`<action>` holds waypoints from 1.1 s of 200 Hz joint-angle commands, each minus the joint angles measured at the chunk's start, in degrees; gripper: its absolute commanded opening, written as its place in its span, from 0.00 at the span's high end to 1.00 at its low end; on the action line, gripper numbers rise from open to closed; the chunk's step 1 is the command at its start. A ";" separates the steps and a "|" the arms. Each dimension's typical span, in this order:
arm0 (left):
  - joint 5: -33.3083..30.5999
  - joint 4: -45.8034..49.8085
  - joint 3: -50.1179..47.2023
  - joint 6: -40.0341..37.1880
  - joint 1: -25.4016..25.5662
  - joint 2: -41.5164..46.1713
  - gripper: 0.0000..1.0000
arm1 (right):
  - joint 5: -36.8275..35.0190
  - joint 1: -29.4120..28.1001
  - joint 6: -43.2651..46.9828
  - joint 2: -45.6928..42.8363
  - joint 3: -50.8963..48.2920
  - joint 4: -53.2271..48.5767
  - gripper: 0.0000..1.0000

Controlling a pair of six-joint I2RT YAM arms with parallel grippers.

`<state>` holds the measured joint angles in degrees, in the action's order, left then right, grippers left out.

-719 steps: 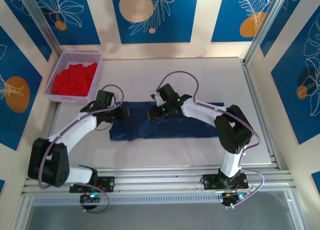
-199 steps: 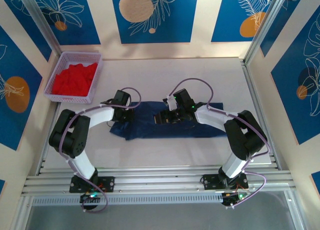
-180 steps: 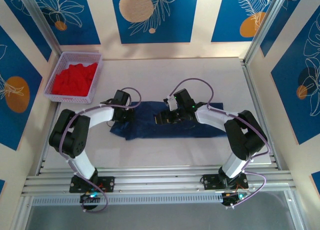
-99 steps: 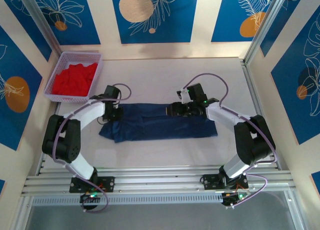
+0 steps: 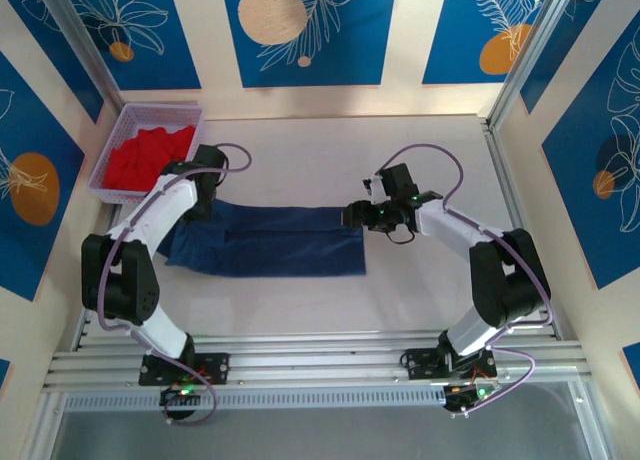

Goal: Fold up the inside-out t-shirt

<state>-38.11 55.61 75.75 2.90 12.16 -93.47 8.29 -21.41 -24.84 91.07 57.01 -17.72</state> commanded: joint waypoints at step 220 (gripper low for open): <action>2.98 12.79 12.67 -0.28 4.61 -0.73 1.00 | 5.88 -4.78 -1.75 21.09 7.87 2.56 0.64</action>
<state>-36.45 64.03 85.76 0.89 14.44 -94.85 15.88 -26.17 -27.18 110.37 64.84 -12.62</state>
